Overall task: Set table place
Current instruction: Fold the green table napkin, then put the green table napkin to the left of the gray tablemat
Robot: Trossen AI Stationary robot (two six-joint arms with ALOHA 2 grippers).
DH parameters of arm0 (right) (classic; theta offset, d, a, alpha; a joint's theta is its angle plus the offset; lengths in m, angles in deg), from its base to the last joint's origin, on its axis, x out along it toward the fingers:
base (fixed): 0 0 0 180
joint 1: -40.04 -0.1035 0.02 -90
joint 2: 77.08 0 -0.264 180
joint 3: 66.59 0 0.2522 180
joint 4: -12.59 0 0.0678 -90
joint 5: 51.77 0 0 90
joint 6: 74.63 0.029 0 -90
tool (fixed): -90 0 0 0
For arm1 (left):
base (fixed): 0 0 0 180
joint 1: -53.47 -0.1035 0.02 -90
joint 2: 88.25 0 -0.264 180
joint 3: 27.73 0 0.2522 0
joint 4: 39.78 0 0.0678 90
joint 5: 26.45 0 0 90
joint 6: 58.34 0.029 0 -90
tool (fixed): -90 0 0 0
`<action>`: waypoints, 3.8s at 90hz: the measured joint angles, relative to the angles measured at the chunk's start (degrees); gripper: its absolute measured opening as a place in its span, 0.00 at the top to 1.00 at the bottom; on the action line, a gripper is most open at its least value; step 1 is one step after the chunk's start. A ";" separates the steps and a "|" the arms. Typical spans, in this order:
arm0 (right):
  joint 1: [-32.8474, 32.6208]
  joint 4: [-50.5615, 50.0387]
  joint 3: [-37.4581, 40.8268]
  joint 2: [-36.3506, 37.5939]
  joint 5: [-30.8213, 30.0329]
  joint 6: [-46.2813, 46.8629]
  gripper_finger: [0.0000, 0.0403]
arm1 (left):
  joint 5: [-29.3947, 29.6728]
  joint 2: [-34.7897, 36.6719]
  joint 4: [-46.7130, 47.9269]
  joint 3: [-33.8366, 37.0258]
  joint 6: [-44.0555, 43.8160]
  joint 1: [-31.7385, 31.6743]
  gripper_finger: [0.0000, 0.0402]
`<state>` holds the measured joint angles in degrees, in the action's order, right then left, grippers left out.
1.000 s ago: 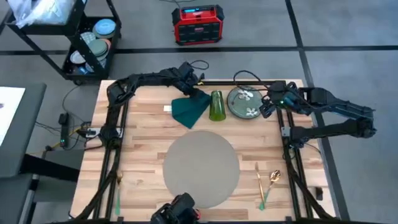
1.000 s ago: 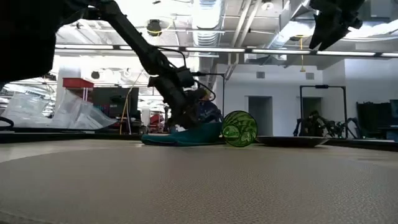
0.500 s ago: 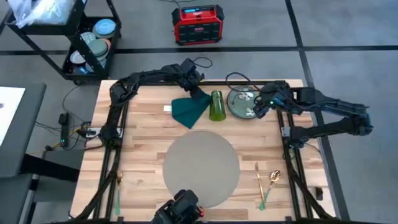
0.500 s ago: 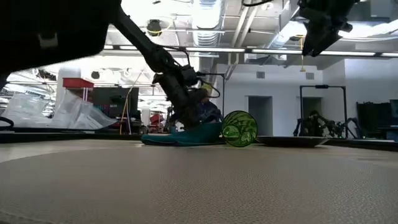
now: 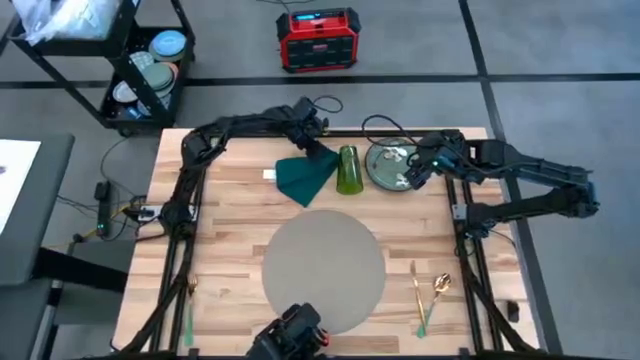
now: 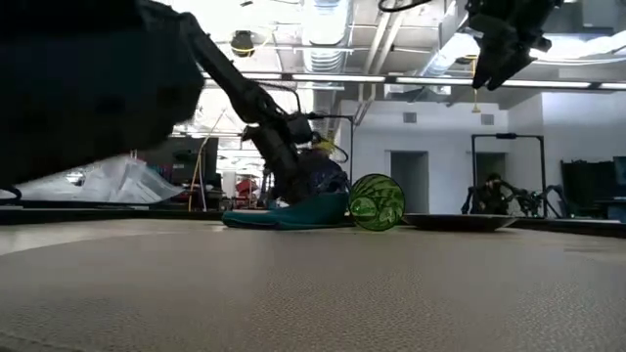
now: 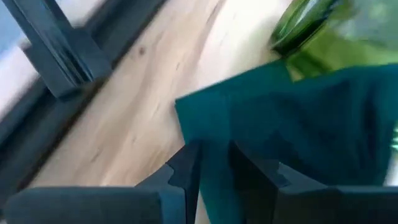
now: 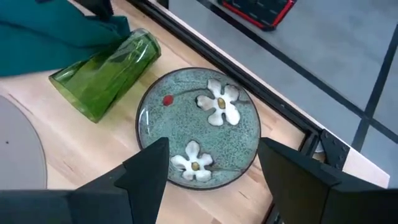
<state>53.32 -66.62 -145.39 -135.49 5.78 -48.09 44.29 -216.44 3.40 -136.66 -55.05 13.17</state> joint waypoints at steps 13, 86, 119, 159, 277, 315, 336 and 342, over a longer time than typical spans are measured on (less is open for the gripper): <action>0.00 0.01 0.00 0.02 0.04 0.00 0.41 | 0.13 -1.76 2.95 -3.87 2.52 0.23 0.81; -0.02 -0.07 0.00 0.02 0.24 -0.02 0.42 | 15.16 7.12 16.32 -5.61 -3.28 -1.37 1.00; -0.02 -0.07 0.00 0.02 0.26 -0.02 0.42 | 20.72 16.35 29.55 -5.61 -4.24 1.14 1.00; -0.37 -0.10 0.00 0.02 0.55 -0.02 0.42 | 41.33 30.81 58.06 -5.61 -3.07 14.02 1.00; -5.79 0.00 0.00 -0.04 2.50 3.53 0.42 | 28.60 42.11 47.46 -2.85 -84.30 71.34 1.00; -12.71 7.25 0.00 -0.09 2.54 7.63 0.42 | 41.08 34.25 40.13 -2.83 -121.60 93.64 1.00; -14.15 8.61 0.00 -0.09 2.50 7.63 0.42 | 43.75 33.49 57.20 -2.81 -128.40 93.49 1.00; -14.18 8.59 0.00 -0.09 2.51 7.52 0.42 | 43.74 33.47 59.19 -2.81 -128.24 92.70 1.00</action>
<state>39.14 -58.02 -145.39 -135.58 8.29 -40.56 88.02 -182.96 62.59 -139.46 -183.28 105.87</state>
